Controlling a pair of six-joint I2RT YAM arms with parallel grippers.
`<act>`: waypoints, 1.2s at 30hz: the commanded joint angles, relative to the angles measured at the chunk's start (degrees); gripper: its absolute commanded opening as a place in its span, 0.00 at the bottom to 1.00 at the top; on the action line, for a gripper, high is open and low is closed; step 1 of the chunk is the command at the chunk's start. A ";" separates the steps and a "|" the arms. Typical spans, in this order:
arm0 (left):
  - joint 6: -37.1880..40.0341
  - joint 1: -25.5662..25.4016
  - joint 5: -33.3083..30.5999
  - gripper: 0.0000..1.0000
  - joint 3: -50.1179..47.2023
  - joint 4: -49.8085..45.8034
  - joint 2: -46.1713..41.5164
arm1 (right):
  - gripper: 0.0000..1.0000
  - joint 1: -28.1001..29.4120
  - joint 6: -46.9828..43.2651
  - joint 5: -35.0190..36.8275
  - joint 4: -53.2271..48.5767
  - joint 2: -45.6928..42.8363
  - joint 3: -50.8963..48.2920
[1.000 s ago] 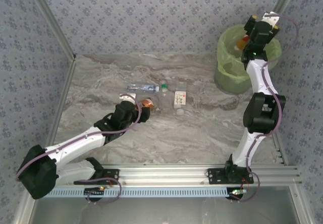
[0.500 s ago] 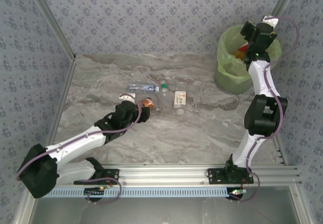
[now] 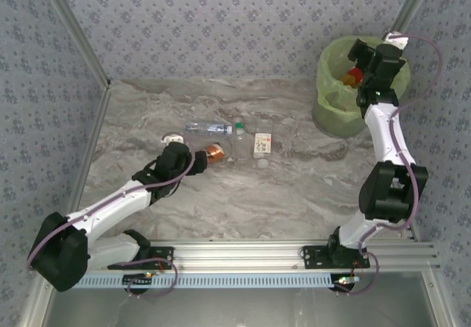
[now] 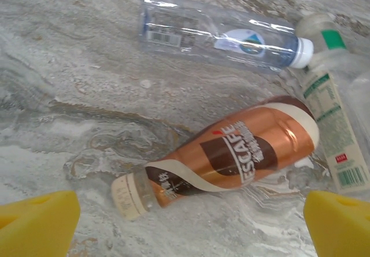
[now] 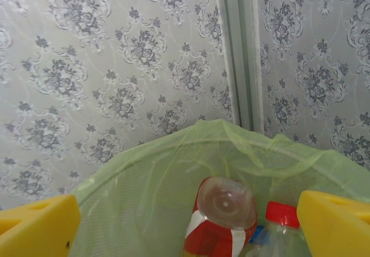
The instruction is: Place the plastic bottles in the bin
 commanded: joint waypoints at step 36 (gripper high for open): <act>-7.58 5.20 1.52 0.99 -1.72 -1.29 -1.19 | 0.99 28.59 3.61 -11.49 -32.24 3.89 -5.20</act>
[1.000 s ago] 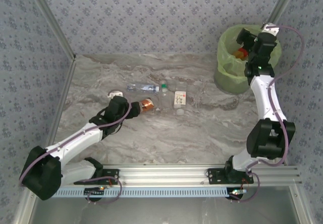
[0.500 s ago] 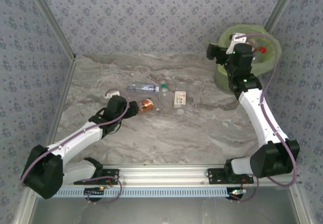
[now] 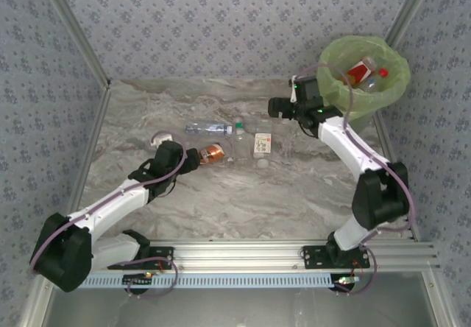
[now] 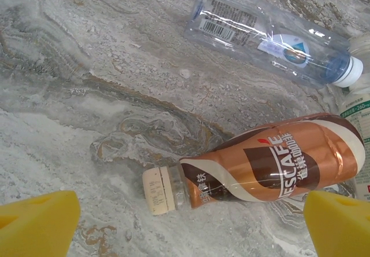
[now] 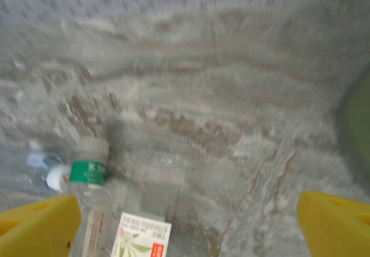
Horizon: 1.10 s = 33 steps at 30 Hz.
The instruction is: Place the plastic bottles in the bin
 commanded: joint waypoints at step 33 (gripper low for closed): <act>-1.73 0.72 0.83 0.99 -0.43 1.30 1.03 | 0.87 7.10 7.93 1.52 -29.02 35.06 25.39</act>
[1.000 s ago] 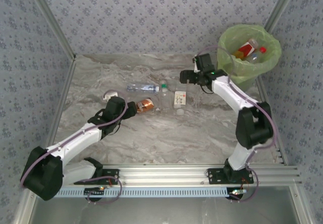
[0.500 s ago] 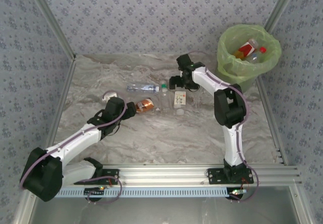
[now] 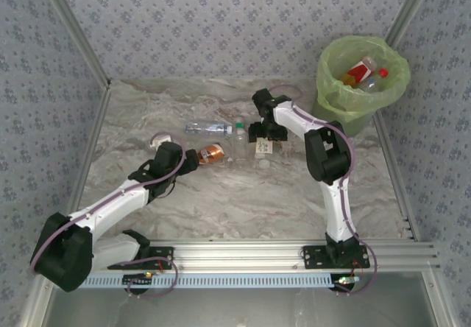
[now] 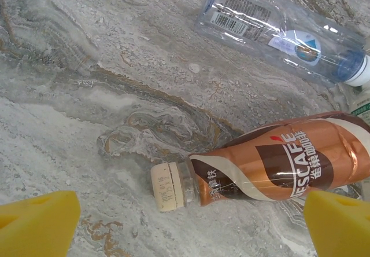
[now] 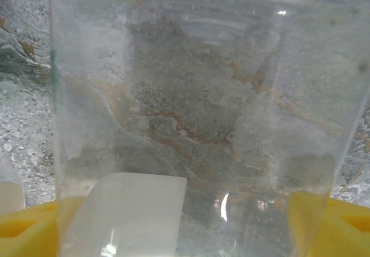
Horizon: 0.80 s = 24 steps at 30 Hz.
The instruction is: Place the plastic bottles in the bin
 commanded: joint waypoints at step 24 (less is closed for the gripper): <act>-1.03 0.31 0.93 0.99 0.01 0.74 0.25 | 0.83 0.62 3.92 5.40 6.60 -2.91 -7.65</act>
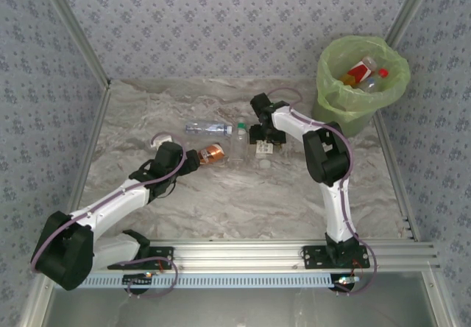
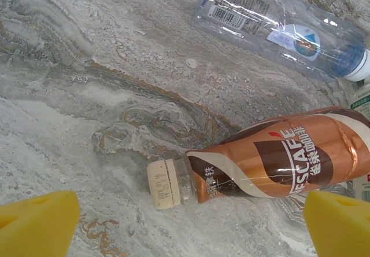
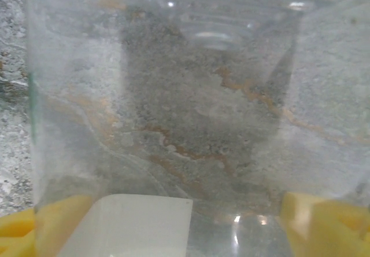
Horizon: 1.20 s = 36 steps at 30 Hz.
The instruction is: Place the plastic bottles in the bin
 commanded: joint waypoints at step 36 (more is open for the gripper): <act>-0.24 0.36 1.41 0.99 1.80 0.52 0.16 | 0.58 -0.53 -0.23 11.51 23.49 -31.55 -23.72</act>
